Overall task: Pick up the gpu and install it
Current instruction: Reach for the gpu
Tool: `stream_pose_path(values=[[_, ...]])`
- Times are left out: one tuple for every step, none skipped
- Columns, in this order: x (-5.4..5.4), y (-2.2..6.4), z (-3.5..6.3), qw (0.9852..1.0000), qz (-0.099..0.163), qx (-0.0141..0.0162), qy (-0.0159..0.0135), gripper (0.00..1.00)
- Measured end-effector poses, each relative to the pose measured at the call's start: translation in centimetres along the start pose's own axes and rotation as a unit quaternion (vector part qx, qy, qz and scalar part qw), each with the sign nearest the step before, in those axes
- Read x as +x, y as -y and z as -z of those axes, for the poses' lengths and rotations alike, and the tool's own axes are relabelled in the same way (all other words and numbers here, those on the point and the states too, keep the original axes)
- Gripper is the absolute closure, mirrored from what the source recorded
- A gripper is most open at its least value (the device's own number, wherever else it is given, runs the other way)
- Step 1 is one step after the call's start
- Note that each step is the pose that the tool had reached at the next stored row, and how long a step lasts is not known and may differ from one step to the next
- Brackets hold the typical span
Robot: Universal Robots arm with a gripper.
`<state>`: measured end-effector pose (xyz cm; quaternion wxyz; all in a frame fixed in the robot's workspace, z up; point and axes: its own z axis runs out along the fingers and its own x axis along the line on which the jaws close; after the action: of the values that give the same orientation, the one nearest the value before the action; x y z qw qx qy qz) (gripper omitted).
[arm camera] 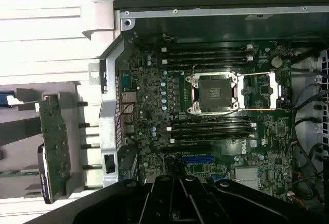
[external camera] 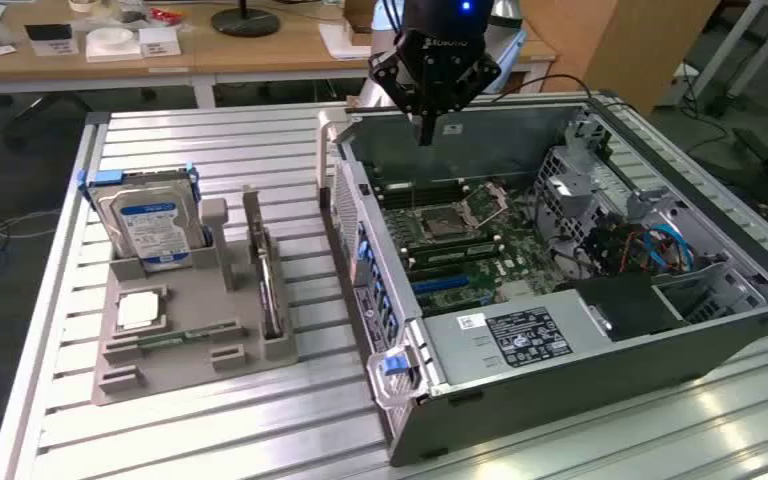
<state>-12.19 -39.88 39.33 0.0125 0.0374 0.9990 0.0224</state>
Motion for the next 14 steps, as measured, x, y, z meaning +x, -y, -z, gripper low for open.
stream_pose_path(values=[[0.0,0.00,0.00,1.0000,0.000,0.0000,0.0000,0.89],[0.0,0.00,0.00,1.0000,0.000,0.0000,0.0000,0.89],[0.0,0.00,0.00,1.0000,0.000,0.0000,0.0000,0.89],[0.0,0.00,0.00,1.0000,0.000,0.0000,0.0000,0.89],[0.1,0.01,0.00,1.0000,0.000,0.0000,0.0000,0.89],[0.2,0.02,0.01,1.0000,0.000,0.0000,0.0000,0.89],[0.4,0.03,0.02,1.0000,0.000,0.0001,0.0000,0.89],[0.6,0.05,0.02,1.0000,0.000,0.0000,0.0000,0.89],[0.8,0.06,0.02,1.0000,0.000,0.0000,0.0000,0.89],[1.0,0.07,0.03,1.0000,0.000,0.0000,0.0000,0.89],[1.1,0.09,0.03,1.0000,0.000,0.0000,0.0000,0.89],[1.2,0.10,0.04,1.0000,0.000,0.0000,0.0000,0.89],[1.4,0.11,0.04,1.0000,0.000,0.0000,0.0000,0.89],[1.5,0.12,0.04,1.0000,0.000,0.0000,0.0000,0.89]])
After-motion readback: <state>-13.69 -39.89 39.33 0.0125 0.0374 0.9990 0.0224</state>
